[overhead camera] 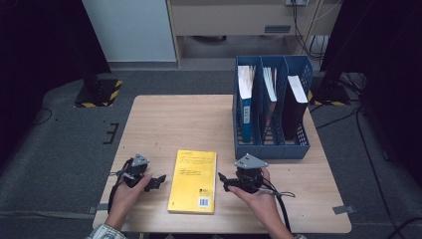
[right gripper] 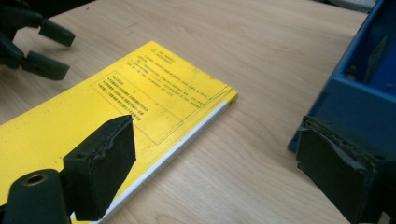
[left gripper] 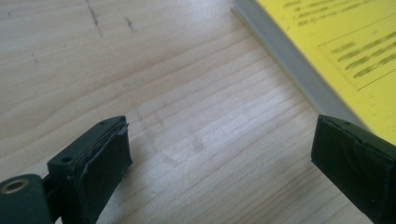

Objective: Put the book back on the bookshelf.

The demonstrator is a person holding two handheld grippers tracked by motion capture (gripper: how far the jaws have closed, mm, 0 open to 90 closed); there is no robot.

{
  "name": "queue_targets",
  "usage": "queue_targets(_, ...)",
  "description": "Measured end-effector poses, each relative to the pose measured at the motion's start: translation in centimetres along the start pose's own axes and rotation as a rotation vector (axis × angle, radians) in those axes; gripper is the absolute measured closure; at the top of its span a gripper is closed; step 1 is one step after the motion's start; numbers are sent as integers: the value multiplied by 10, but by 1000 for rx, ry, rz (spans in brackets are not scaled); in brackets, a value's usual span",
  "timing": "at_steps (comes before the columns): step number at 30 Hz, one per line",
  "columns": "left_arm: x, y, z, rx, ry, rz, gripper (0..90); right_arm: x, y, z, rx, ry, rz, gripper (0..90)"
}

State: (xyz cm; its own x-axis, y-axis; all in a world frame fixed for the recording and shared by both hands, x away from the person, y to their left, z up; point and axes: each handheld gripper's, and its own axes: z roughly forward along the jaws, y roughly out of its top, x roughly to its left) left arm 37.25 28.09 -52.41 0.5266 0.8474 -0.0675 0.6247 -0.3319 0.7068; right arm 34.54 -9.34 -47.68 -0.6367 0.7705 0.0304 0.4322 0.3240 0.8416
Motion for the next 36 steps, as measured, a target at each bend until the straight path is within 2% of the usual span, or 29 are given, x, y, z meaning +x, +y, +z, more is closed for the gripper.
queue_targets(4,-7,5,-2,-19,-14,18,48,8,0,12,17,36,15,141)
queue_targets(6,-9,7,-3,-30,-12,22,62,13,-1,17,22,49,8,156)
queue_targets(11,-14,9,-7,-47,-38,32,82,22,-3,25,37,77,-9,195)
queue_targets(15,-22,10,-8,-35,-58,52,115,29,-5,29,52,96,-13,197)
queue_targets(20,-30,9,-9,-34,-105,54,201,37,-10,38,98,132,-10,186)
queue_targets(22,-34,7,-9,-24,-128,53,249,39,-11,41,110,136,-6,172)
queue_targets(27,-44,5,-6,16,-157,78,274,40,-15,51,144,148,5,122)
queue_targets(36,-50,1,-3,46,-215,59,343,45,-23,64,197,168,20,93)
